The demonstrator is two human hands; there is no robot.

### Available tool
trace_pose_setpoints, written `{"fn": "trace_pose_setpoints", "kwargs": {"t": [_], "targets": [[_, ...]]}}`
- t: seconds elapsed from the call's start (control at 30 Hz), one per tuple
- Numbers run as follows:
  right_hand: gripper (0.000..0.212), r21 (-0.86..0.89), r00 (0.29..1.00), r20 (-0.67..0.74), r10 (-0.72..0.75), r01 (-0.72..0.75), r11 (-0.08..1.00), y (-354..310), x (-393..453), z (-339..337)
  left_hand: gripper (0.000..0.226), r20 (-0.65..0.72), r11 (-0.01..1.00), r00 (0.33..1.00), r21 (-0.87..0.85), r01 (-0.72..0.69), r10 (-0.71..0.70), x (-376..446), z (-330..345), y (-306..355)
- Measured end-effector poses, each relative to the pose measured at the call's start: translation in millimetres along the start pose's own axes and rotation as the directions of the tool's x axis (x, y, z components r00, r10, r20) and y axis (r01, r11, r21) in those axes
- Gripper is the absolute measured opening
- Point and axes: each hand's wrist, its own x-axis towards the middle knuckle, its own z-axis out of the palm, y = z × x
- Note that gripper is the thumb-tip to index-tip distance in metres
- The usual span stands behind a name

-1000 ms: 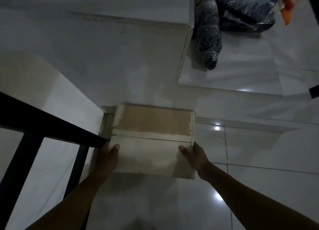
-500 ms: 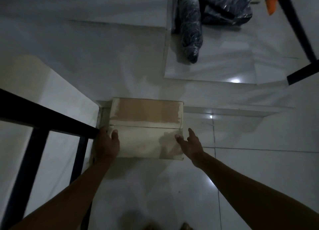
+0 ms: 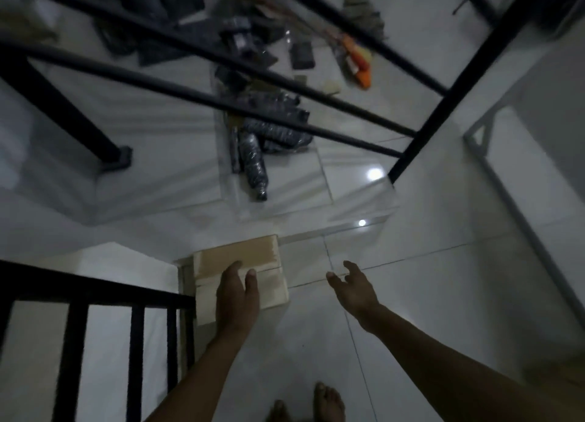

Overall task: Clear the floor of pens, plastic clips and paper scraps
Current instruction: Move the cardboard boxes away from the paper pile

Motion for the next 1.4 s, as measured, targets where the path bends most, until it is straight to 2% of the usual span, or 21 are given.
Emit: {"fn": "trace_pose_setpoints", "kwargs": {"t": [0.17,0.33,0.47,0.63,0.8,0.97,1.03,1.2,1.4], "targets": [[0.067,0.127,0.994,-0.1,0.042,-0.029,0.991,-7.3,-95.6,-78.8,0.039,0.125,0.997,0.99,0.002,-0.072,0.071,-74.4,-10.5,91.4],[0.061,0.272,0.965,-0.231,0.12,-0.054,0.961,7.0,-190.0,-144.2,0.037,0.294,0.971,0.926,-0.038,-0.235,0.236,-153.0,-13.0,163.9],[0.059,0.404,0.917,-0.341,0.205,-0.054,0.913,39.3,-268.3,-185.8,0.036,0.438,0.93,0.829,-0.044,-0.365,0.347,-218.6,-1.0,210.0],[0.053,0.569,0.817,-0.472,0.332,-0.006,0.822,96.0,-349.5,-229.2,0.034,0.611,0.852,0.65,-0.08,-0.517,0.452,-306.9,26.2,257.7],[0.044,0.65,0.718,-0.555,0.42,0.06,0.757,154.9,-411.8,-277.4,0.034,0.734,0.774,0.475,-0.108,-0.624,0.485,-391.4,61.7,287.9],[0.035,0.699,0.613,-0.605,0.508,0.105,0.707,227.5,-460.0,-335.5,0.032,0.803,0.712,0.343,-0.139,-0.688,0.488,-473.4,113.8,314.7],[0.027,0.707,0.587,-0.614,0.528,0.111,0.699,256.5,-475.7,-362.9,0.032,0.817,0.707,0.324,-0.137,-0.694,0.477,-506.0,138.6,325.8],[0.027,0.717,0.526,-0.624,0.578,0.092,0.691,326.6,-498.3,-417.1,0.032,0.831,0.705,0.315,-0.124,-0.698,0.458,-564.0,197.4,344.2],[0.035,0.766,0.539,-0.557,0.632,0.037,0.642,389.4,-499.7,-458.1,0.024,0.845,0.687,0.3,-0.105,-0.719,0.443,-599.9,254.0,361.5]]}}
